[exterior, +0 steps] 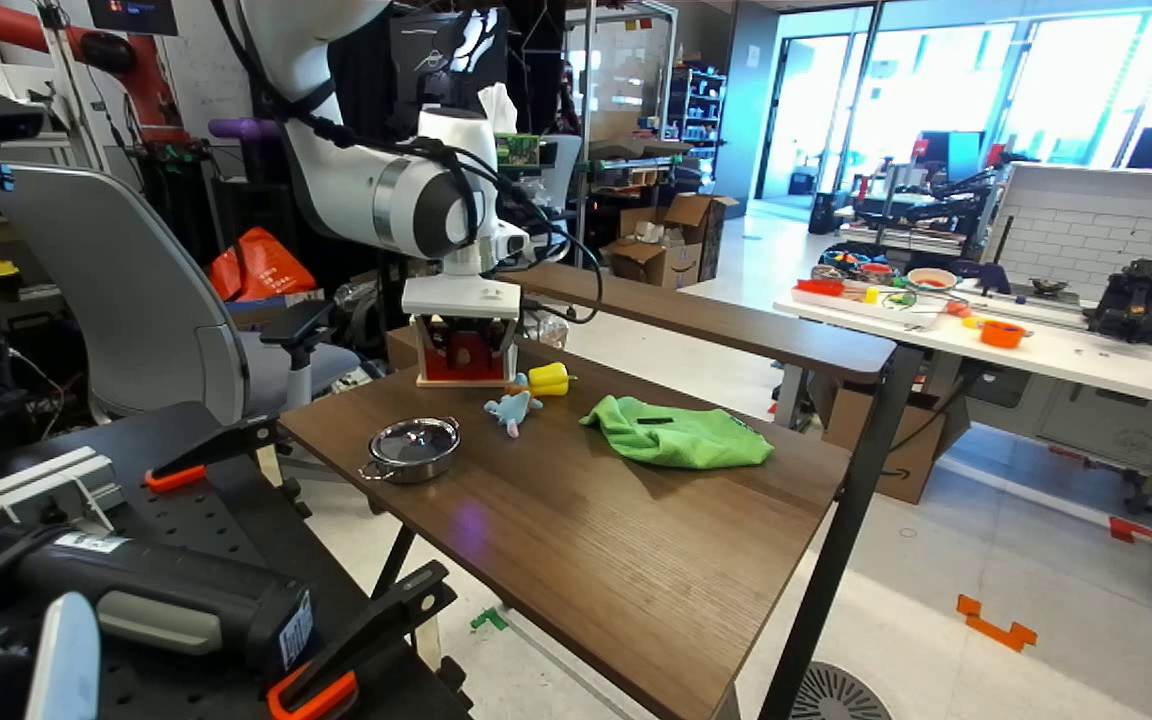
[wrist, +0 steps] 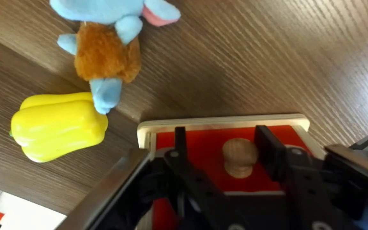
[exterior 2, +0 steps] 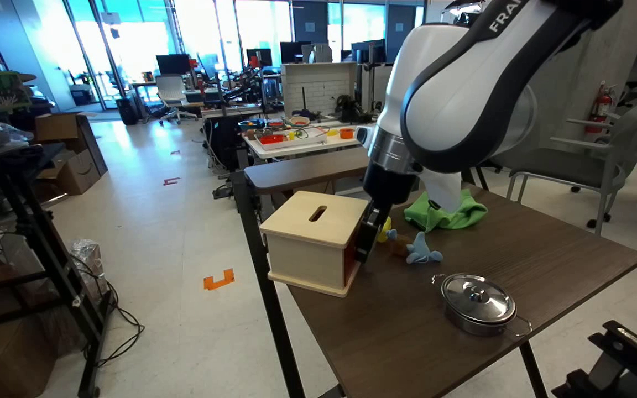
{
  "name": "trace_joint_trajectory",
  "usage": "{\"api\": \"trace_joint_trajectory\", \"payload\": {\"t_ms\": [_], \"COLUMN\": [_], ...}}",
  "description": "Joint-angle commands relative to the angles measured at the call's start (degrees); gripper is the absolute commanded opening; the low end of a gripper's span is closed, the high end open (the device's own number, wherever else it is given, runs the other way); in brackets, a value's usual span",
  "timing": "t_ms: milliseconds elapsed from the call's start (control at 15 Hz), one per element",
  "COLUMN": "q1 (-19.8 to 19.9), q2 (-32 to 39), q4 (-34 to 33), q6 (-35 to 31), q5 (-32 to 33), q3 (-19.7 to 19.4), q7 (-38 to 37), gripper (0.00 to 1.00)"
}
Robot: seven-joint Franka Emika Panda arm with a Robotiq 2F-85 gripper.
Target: Open the chest drawer
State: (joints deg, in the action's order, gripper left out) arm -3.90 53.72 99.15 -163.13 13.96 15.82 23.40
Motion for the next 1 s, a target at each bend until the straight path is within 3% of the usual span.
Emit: {"api": "trace_joint_trajectory", "payload": {"t_ms": [0, 267, 333, 933], "q1": [-0.25, -1.05, -1.03, -0.84], "q2": [1.22, 0.00, -0.24, -1.72], "q4": [-1.63, 0.18, 0.52, 5.63], "q6": [-0.11, -1.41, -1.78, -6.78], "q5": [-0.93, -0.27, -0.16, 0.75], "q3": [0.37, -0.03, -0.14, -1.26], "q7": [0.33, -0.01, -0.03, -0.48], "gripper": [0.27, 0.03, 0.07, 0.07]}}
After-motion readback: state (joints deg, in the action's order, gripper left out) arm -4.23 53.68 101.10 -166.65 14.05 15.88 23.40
